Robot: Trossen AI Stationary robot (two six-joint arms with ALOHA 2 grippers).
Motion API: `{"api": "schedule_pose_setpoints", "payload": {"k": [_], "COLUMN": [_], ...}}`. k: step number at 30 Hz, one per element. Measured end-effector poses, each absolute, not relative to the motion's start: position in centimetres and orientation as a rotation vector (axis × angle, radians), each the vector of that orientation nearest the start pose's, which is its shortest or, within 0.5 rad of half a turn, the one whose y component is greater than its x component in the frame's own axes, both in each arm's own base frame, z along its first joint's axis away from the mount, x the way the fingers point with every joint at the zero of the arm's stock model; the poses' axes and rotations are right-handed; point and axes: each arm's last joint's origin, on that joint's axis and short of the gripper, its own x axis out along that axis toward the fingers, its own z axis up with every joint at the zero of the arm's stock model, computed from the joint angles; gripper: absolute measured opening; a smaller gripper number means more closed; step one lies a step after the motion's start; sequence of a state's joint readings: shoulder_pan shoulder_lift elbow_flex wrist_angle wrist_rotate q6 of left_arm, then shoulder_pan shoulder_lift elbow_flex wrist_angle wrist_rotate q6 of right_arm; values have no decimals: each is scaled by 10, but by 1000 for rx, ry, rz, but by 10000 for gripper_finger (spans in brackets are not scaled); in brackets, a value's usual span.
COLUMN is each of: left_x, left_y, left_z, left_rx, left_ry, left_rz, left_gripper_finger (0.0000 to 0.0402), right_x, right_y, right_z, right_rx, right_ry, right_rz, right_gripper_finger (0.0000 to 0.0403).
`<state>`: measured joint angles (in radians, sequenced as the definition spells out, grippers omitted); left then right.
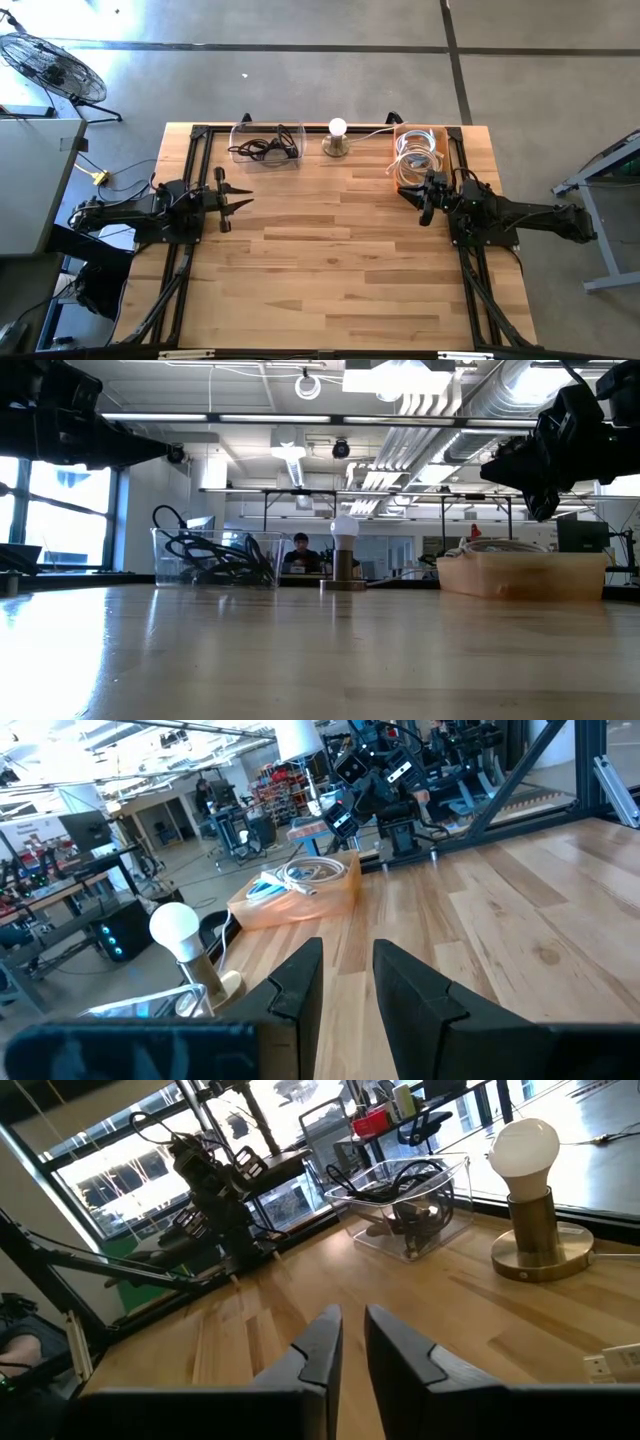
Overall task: Pick & Place USB Port
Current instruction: Return to Home Position
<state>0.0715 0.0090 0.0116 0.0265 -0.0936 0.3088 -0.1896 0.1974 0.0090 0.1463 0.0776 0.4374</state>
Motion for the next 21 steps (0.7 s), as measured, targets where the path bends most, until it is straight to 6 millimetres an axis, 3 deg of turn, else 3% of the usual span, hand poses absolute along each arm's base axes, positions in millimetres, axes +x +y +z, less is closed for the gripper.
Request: {"api": "schedule_pose_setpoints", "payload": {"k": [21], "left_x": [97], "left_y": [10], "left_z": [169], "left_rx": [308], "left_ry": [-4], "left_rz": [168], "left_gripper_finger": [90], "right_x": [107], "right_y": [-23], "right_z": [164], "right_rx": [437], "right_ry": [-16], "right_rz": [-272], "right_gripper_finger": [35]}}
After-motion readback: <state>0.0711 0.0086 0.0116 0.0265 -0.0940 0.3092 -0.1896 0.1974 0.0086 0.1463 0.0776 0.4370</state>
